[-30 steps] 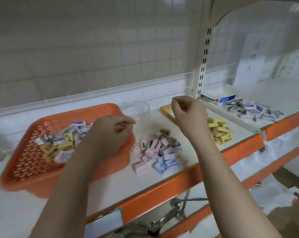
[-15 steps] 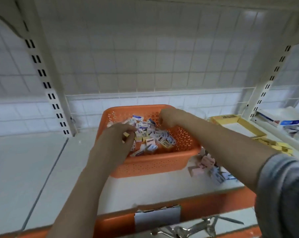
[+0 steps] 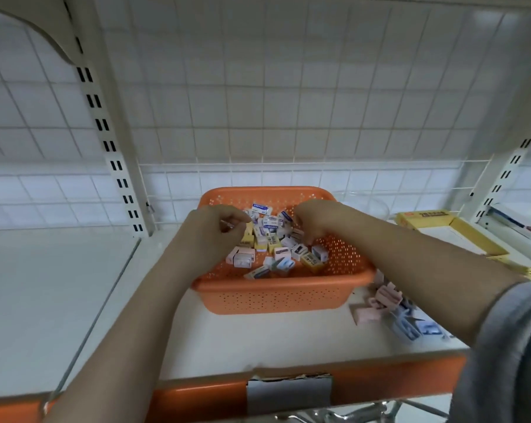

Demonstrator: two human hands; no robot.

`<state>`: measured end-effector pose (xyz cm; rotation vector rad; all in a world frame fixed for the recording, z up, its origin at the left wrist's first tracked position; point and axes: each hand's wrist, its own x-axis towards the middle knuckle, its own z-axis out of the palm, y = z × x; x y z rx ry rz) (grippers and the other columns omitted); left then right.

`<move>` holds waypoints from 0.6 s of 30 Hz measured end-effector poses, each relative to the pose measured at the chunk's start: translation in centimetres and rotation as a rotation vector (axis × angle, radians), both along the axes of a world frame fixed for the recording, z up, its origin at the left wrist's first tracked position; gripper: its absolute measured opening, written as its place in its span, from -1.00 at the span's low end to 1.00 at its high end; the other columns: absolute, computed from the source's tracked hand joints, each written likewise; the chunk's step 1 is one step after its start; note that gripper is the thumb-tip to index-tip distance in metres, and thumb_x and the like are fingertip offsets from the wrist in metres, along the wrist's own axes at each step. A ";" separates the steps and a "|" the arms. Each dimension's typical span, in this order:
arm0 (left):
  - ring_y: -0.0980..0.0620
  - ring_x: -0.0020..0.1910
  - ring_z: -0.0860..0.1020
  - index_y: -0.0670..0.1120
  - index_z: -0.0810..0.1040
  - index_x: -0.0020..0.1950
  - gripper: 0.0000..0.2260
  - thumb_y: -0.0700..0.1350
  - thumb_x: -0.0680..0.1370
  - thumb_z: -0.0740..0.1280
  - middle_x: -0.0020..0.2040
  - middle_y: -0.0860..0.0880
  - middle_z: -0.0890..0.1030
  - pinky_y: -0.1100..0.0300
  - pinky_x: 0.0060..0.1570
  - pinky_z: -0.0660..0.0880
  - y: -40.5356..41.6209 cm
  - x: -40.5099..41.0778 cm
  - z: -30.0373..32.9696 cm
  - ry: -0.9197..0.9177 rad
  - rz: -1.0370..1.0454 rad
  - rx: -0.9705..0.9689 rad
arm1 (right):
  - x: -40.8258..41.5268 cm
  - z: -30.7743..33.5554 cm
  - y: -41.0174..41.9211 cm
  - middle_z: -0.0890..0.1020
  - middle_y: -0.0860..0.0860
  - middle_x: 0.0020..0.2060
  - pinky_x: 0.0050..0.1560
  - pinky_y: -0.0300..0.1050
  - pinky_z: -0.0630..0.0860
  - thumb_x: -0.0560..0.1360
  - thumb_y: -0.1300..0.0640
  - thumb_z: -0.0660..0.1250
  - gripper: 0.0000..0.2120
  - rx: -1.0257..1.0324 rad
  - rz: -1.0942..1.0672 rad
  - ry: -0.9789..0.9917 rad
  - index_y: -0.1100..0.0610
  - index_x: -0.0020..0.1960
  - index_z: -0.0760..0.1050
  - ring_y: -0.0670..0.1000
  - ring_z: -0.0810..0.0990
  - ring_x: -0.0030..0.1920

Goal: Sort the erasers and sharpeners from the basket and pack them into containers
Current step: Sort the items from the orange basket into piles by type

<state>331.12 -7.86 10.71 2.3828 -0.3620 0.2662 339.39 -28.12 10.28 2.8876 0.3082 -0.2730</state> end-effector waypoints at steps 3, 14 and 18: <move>0.21 -0.09 0.52 0.00 0.62 0.09 -0.82 -0.15 0.55 0.28 0.00 0.08 0.60 0.44 -0.15 0.41 -0.2 2.6 0.3 0.033 -0.088 0.160 | -2.0 1.6 -0.7 0.59 0.07 0.06 -0.03 -0.11 0.51 0.43 0.09 0.38 -0.69 0.194 -0.023 -0.172 0.13 0.14 0.51 0.09 0.55 0.06; -0.01 0.16 0.49 0.01 0.56 0.22 -0.66 -0.14 0.45 0.43 0.21 -0.02 0.54 0.01 0.16 0.45 -4.2 9.8 -0.8 0.079 -0.470 0.940 | -12.6 1.5 -3.6 0.57 -0.11 -0.26 -0.39 -0.49 0.34 0.46 0.09 0.39 -0.95 1.185 -0.224 -0.453 -0.01 -0.08 0.56 -0.16 0.54 -0.31; 0.02 0.09 0.53 0.03 0.57 0.21 -0.68 -0.09 0.45 0.43 0.16 0.02 0.58 0.03 0.09 0.50 -4.4 10.2 -0.6 0.051 -0.483 0.968 | -14.3 0.5 -3.8 0.55 -0.20 -0.37 -0.33 -0.37 0.40 0.45 0.13 0.40 -0.93 1.354 -0.269 -0.471 -0.04 -0.13 0.58 -0.17 0.54 -0.32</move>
